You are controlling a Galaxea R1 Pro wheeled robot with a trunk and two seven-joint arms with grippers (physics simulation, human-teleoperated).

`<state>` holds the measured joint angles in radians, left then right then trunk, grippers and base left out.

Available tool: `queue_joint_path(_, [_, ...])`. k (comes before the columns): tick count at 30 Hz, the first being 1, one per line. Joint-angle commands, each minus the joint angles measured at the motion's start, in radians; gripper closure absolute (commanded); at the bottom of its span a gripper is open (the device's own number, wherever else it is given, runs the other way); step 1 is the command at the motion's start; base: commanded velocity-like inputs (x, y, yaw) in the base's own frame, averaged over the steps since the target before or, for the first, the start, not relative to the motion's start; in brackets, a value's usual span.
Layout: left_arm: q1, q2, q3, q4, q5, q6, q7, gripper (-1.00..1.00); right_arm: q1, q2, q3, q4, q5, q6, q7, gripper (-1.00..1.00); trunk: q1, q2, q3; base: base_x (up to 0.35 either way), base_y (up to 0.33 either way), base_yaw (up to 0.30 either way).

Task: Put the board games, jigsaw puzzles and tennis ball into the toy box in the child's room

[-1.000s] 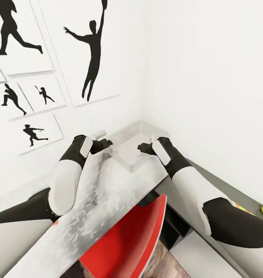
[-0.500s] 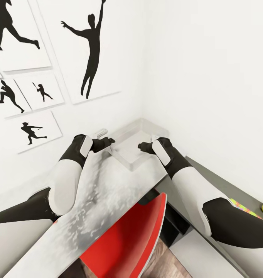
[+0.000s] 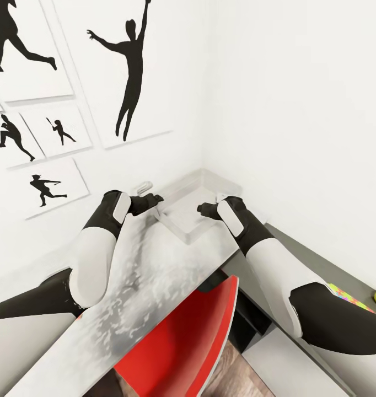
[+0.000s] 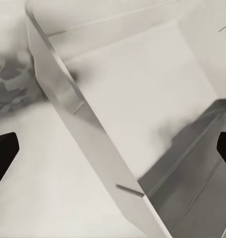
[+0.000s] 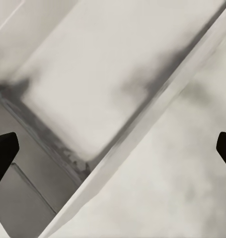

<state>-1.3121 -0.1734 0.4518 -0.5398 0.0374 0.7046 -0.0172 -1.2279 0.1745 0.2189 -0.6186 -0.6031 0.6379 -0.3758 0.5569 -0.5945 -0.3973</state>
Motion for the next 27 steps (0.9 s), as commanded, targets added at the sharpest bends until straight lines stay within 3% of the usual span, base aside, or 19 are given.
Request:
queue_joint_path(1, [-0.001, -0.001, 0.007, -0.002, 0.003, 0.006, -0.001, -1.00, -0.001, 0.000, 0.002, -0.001, -0.009, 0.002, -0.009, -1.00, 0.000, -0.001, -0.001, 0.000, 0.000, 0.000])
queue_joint_path(27, [-0.001, -0.001, 0.006, -0.002, 0.002, 0.004, 0.000, -1.00, -0.001, 0.000, 0.002, 0.000, -0.009, 0.002, -0.009, -1.00, 0.000, -0.001, -0.038, 0.000, 0.000, 0.000])
